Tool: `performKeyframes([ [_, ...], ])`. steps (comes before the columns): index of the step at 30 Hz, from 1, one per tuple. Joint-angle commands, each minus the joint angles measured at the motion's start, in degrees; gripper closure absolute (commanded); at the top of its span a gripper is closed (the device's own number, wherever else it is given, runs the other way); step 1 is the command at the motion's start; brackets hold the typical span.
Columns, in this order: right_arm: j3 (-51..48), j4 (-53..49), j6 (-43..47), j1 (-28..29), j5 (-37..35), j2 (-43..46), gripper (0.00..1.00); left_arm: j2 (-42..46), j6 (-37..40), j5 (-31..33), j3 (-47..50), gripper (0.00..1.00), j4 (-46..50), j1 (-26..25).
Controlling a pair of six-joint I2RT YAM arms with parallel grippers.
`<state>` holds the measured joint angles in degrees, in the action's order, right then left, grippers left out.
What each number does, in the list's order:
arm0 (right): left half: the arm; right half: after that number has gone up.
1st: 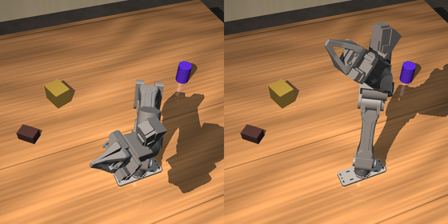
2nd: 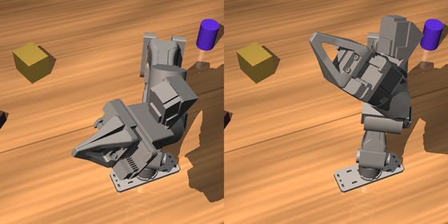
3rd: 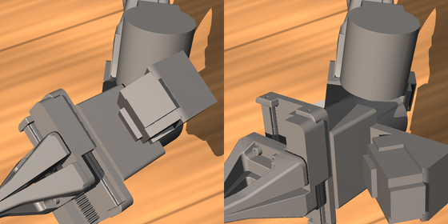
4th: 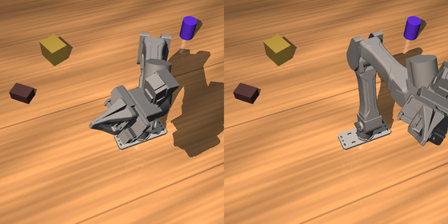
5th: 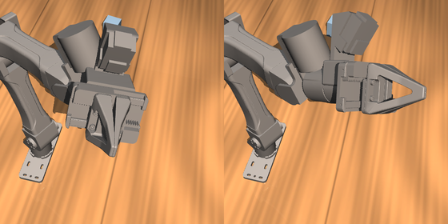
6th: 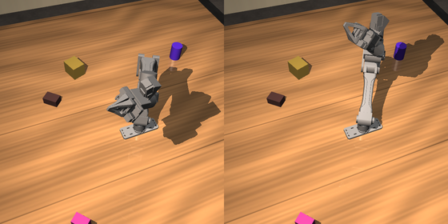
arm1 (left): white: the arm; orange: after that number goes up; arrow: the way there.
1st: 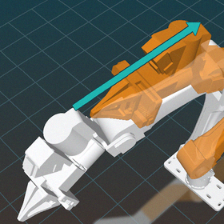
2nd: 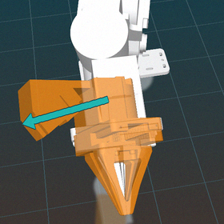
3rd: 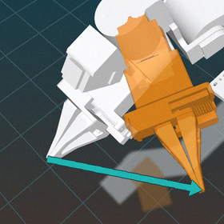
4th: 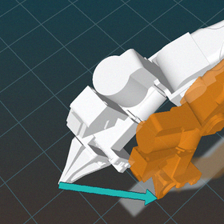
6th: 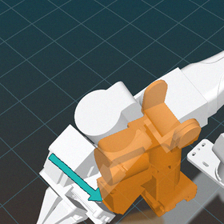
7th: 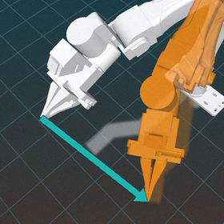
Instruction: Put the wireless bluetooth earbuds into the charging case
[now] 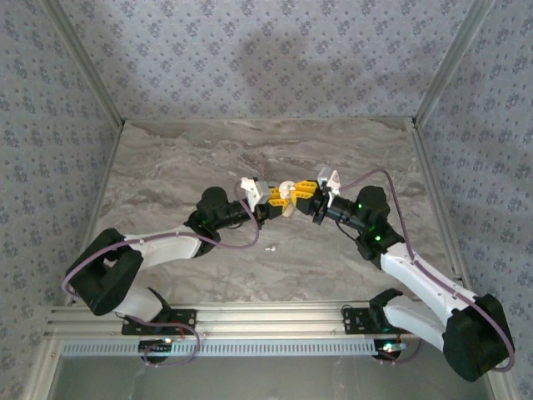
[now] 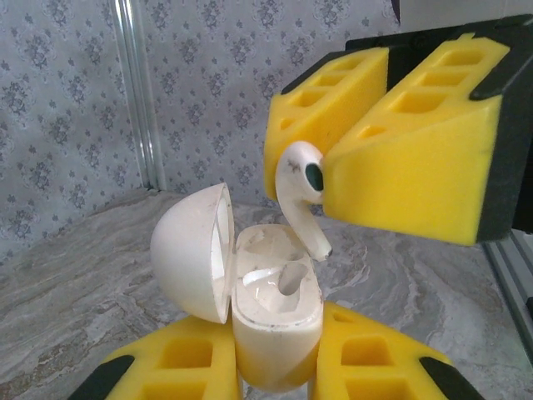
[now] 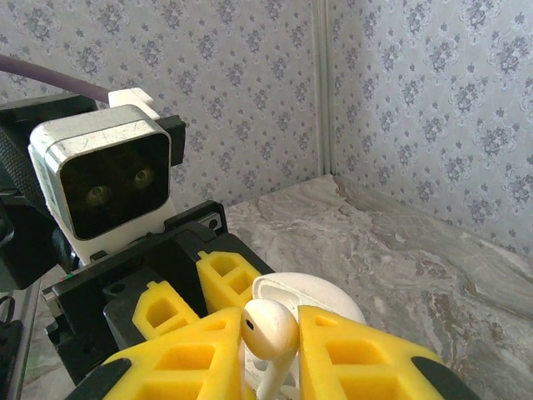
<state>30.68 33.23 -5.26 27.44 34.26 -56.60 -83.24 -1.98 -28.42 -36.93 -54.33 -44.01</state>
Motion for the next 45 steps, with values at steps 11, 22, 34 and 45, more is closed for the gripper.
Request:
performKeyframes([
  [11, 1.6, 4.5, -1.3, 0.3, -1.3, -0.8, 0.78, 1.4, -0.4, -0.2, -2.4, 0.85, -3.3, -0.3],
  [22, 1.0, 6.9, -2.1, 0.3, -0.9, -3.1, 0.78, 1.8, -3.0, 0.4, -2.4, 0.85, -5.4, -0.4],
  [34, -1.3, -0.3, -1.7, -0.5, -1.8, 1.4, 0.69, 2.6, -3.0, 1.2, -2.9, 0.85, -5.7, 0.0],
  [45, 2.8, -1.7, -1.3, -1.1, -0.5, 0.1, 0.56, 2.6, -2.2, 1.1, -3.4, 0.85, -4.2, 0.0],
])
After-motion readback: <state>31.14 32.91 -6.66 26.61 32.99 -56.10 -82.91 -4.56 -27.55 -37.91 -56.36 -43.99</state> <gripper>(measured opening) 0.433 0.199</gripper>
